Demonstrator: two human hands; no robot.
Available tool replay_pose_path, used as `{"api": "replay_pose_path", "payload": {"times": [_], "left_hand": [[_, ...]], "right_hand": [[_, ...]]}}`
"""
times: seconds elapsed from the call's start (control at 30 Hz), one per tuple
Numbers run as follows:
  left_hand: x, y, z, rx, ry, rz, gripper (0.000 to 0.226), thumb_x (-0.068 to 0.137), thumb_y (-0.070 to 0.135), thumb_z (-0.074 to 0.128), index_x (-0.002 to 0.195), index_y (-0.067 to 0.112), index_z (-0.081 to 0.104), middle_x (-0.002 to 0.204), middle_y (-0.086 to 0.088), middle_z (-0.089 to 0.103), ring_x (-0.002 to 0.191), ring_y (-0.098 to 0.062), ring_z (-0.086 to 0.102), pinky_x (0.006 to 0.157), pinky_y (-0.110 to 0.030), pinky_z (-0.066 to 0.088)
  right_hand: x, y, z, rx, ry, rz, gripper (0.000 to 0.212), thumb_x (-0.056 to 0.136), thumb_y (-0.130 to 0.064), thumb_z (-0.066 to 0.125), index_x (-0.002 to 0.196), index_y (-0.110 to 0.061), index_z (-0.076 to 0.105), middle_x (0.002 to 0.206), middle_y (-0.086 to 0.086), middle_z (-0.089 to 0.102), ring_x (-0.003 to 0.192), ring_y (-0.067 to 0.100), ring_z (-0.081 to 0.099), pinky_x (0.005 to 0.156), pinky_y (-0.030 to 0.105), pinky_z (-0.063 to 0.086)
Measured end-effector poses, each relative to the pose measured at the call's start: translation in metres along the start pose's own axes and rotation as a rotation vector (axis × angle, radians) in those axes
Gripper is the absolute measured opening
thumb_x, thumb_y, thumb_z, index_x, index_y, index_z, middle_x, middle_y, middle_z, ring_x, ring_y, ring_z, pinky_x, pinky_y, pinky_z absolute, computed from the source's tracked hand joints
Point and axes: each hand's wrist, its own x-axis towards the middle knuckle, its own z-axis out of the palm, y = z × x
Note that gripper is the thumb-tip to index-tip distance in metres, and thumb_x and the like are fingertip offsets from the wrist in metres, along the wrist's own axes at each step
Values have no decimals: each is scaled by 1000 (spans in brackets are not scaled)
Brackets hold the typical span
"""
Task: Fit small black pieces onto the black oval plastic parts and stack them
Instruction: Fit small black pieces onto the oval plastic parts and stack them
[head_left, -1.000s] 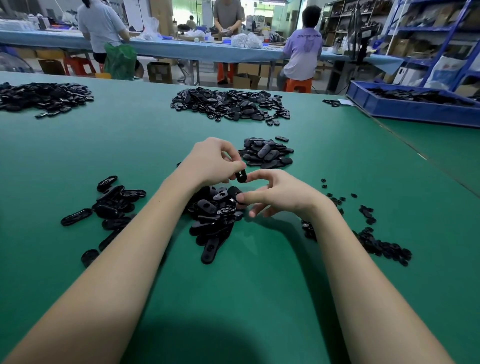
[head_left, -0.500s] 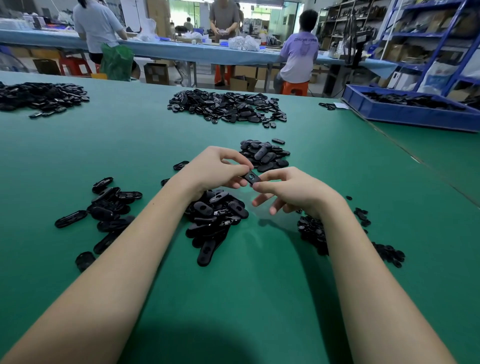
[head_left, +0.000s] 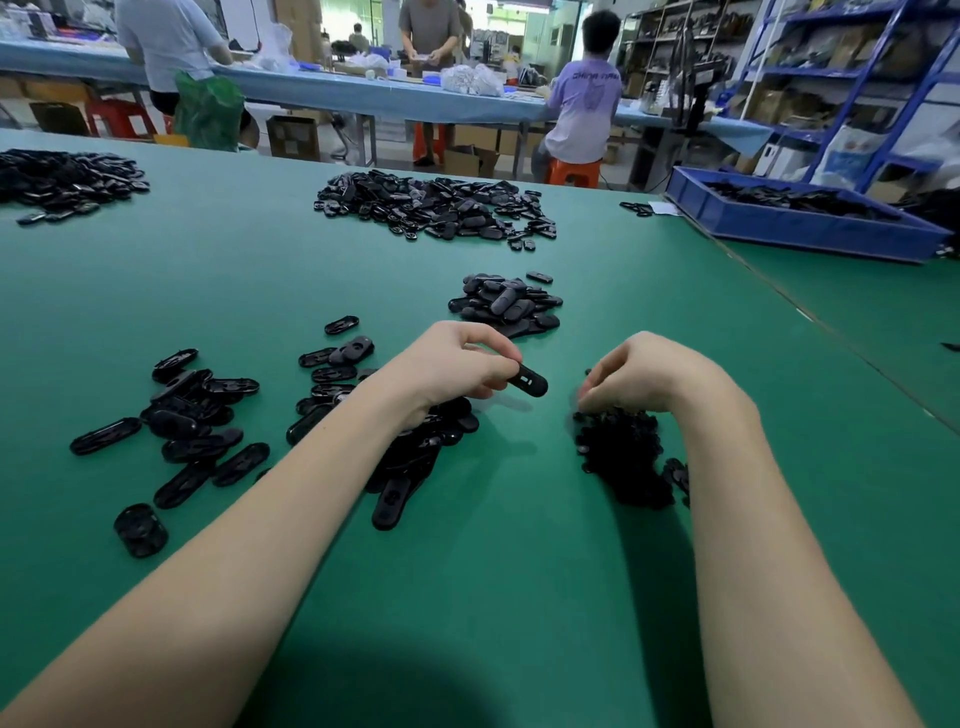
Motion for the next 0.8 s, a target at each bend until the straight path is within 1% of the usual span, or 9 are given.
{"api": "replay_pose_path", "payload": {"times": [0.07, 0.23, 0.27, 0.33, 0.37, 0.43, 0.53, 0.63, 0.8], "left_hand": [[1, -1, 1, -32, 20, -9, 11, 89, 7, 70, 83, 16, 71, 90, -12, 77, 76, -15, 68, 71, -21, 56], [1, -2, -1, -193, 49, -10, 19, 88, -7, 65, 87, 12, 63, 90, -16, 72, 69, -15, 71, 66, -20, 58], [1, -2, -1, -231, 51, -13, 21, 88, -10, 63, 89, 11, 62, 93, -16, 71, 69, -15, 71, 68, -19, 58], [1, -1, -2, -292, 40, -24, 25, 88, -13, 60, 91, 12, 64, 96, -16, 67, 71, -17, 71, 70, -19, 58], [2, -1, -1, -309, 29, -33, 25, 88, -13, 60, 88, 11, 64, 94, -15, 66, 72, -16, 71, 69, -19, 58], [2, 0, 0, -314, 8, -47, 23, 89, -12, 60, 83, 10, 63, 88, -14, 65, 72, -15, 71, 67, -18, 56], [1, 0, 1, -387, -10, -50, 22, 88, -14, 61, 93, 7, 60, 86, -16, 67, 73, -18, 72, 70, -19, 58], [0, 2, 0, -470, -54, -58, 32, 86, -17, 60, 107, 7, 64, 85, -13, 71, 76, -21, 73, 70, -19, 58], [-2, 5, -1, -450, -121, -77, 27, 86, -15, 61, 96, 10, 66, 91, -14, 74, 82, -19, 74, 71, -18, 56]], "right_hand": [[-1, 0, 3, -6, -11, 38, 11, 68, -34, 89, 73, -36, 80, 99, -6, 76, 100, 20, 68, 96, 36, 56], [-1, -1, 7, -21, -8, 38, 12, 66, -32, 90, 71, -36, 80, 94, -8, 76, 98, 17, 68, 95, 35, 56], [-1, -1, 6, -29, -8, 23, 11, 67, -32, 89, 71, -35, 79, 91, -9, 76, 95, 16, 68, 92, 34, 56], [-2, -1, 5, 4, -2, -35, 10, 72, -30, 87, 70, -31, 77, 81, -10, 72, 80, 11, 65, 75, 28, 53], [-3, -2, 5, 63, -8, -82, 10, 75, -29, 85, 71, -29, 75, 75, -10, 69, 69, 9, 62, 66, 26, 48], [-7, -5, 5, 249, -54, -185, 10, 82, -25, 81, 78, -26, 71, 71, -8, 68, 54, 7, 59, 57, 24, 40], [-12, -15, 5, 496, -97, -312, 13, 87, -18, 77, 83, -25, 67, 74, -9, 70, 55, 8, 61, 50, 19, 38], [-14, -24, 8, 594, -65, -353, 12, 88, -12, 74, 85, -22, 69, 73, -9, 68, 55, 8, 60, 47, 16, 36], [-15, -28, 11, 618, -38, -346, 5, 90, -17, 73, 89, -21, 75, 75, -9, 72, 57, 7, 61, 49, 15, 39]]}}
